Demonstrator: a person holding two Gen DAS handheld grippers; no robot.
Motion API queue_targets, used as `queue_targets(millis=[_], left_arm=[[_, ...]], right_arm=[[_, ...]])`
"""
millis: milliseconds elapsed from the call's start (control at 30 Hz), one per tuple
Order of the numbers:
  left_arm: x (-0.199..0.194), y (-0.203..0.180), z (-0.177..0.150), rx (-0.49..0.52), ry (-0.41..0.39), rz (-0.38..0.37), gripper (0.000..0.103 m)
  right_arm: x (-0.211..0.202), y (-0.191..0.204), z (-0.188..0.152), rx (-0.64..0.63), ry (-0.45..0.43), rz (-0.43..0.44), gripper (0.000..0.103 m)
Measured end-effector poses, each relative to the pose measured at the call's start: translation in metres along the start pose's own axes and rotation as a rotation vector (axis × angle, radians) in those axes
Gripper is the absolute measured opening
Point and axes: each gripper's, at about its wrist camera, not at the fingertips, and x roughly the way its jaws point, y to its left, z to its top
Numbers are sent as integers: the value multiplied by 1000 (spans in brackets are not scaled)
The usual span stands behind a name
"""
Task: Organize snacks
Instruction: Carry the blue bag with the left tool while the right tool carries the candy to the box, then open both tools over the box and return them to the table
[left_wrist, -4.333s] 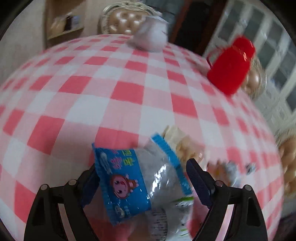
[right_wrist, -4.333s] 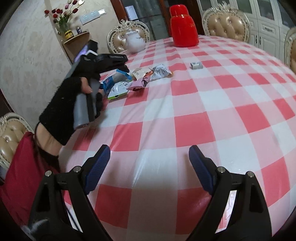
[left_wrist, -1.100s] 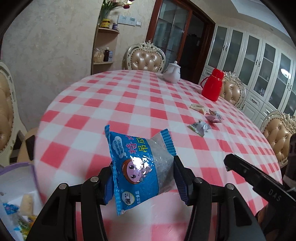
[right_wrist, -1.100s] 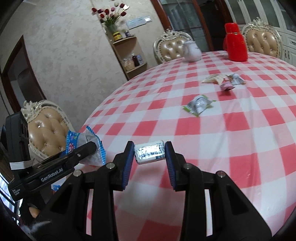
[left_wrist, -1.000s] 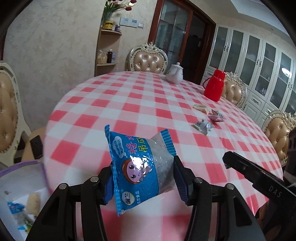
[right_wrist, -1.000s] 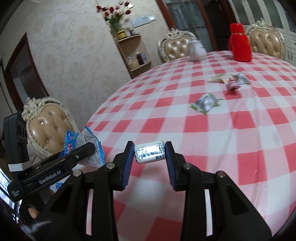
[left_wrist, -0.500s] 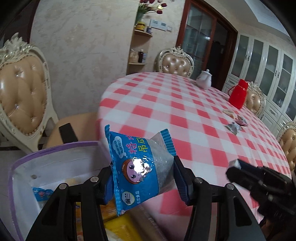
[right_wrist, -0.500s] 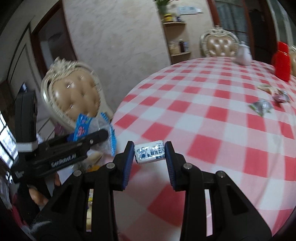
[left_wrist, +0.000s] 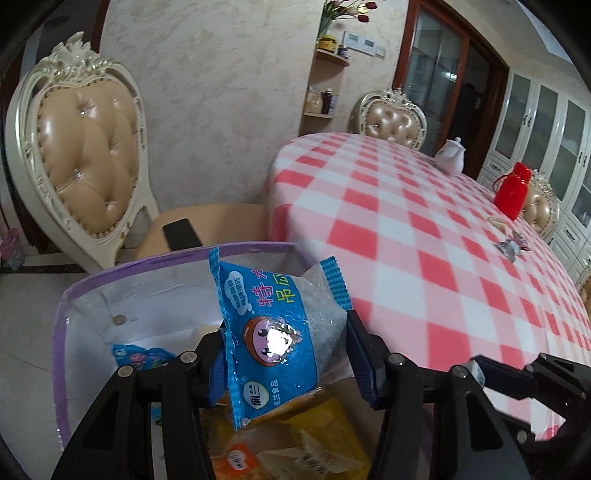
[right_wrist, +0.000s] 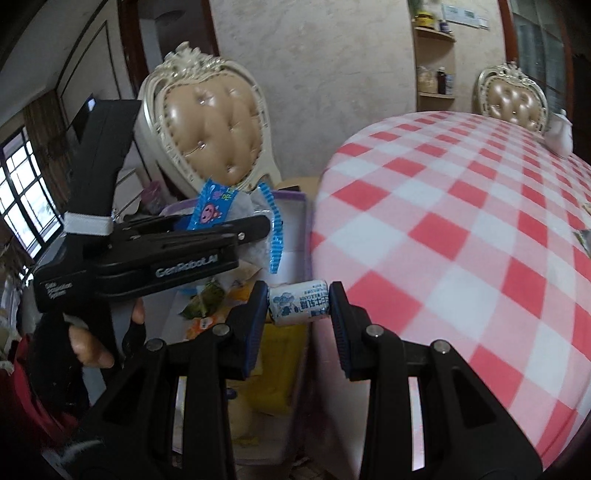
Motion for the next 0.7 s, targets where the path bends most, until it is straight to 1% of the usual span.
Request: queue_targets(millis=[233,333,400,433,467,533,600,700], left_arm=[[1,10,-3,4,9,45,56],[0,12,-3,5,7,82,57],[-3,13,-2,-6,-7,126,60],[-5,13,-1,-10,-17,149,66],[-8,13,1,-11,-29,162,75],[-13,9,4,-5,-54,177,83],[-16,2,7,11,-69,186,84],[-14,-14,8,41,-61,173,84]], right_arm=[[18,28,-11,-57,49,54,38],[20,38,-15,-71,54,108,38],[17,41,-16,-78,50,149,39],[16,41,-16,-78,51,162,44],[13,38,-15,-68,40,162,54],[6,32,-14,-49,9,155,61],[-2,21,-13,-24,-12,141,61],[-12,1,-14,30,-36,111,61]])
